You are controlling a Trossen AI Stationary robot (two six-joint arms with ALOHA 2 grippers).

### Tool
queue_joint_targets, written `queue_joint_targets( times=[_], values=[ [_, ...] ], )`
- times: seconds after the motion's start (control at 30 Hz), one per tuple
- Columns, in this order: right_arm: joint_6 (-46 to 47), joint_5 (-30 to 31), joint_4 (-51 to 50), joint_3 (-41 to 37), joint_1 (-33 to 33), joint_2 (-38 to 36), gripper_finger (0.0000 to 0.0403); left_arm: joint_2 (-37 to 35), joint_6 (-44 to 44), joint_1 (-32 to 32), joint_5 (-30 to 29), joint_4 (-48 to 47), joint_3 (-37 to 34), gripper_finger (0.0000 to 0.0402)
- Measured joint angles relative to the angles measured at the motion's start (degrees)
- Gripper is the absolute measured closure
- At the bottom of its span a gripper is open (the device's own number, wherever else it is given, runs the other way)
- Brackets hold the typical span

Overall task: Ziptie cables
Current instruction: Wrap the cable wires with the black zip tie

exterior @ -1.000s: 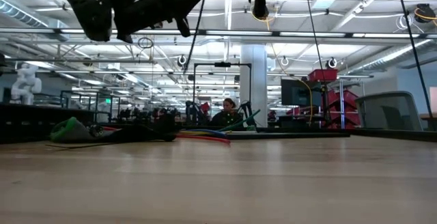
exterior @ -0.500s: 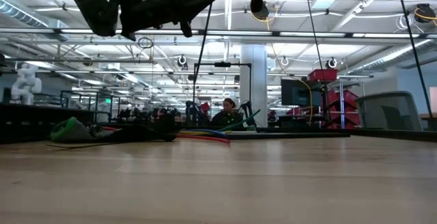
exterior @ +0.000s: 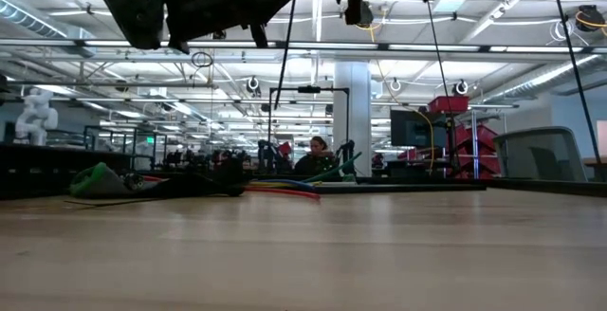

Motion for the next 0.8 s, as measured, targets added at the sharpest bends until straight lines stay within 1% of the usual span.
queue_joint_targets(
  times=[0.17,0.27,0.33,0.43,0.5,0.8],
  values=[
    [1.04,0.05,2.98,0.16,0.01,1.91,0.0248,0.00,0.00,0.00,-0.16,-0.02,0.00,0.0401],
    [0.68,-1.13,2.87,2.05,0.01,2.07,0.0248,0.00,-0.02,-0.02,-0.21,-0.01,0.00,0.0401],
    [-0.22,-3.06,1.68,3.54,0.01,2.07,0.0248,-0.01,-0.02,-0.02,-0.21,-0.05,0.00,0.0401],
    [-1.31,-3.54,-2.20,5.45,0.03,2.07,0.0251,0.00,-0.03,-0.02,-0.21,-0.04,0.00,0.0401],
    [-1.81,-4.38,-4.40,6.31,0.03,2.12,0.0257,0.00,-0.04,-0.02,-0.21,0.00,0.00,0.0401],
    [-2.10,-4.45,-4.76,6.64,0.03,2.51,0.0304,0.00,-0.02,-0.02,-0.18,-0.04,0.00,0.0401]
  ],
)
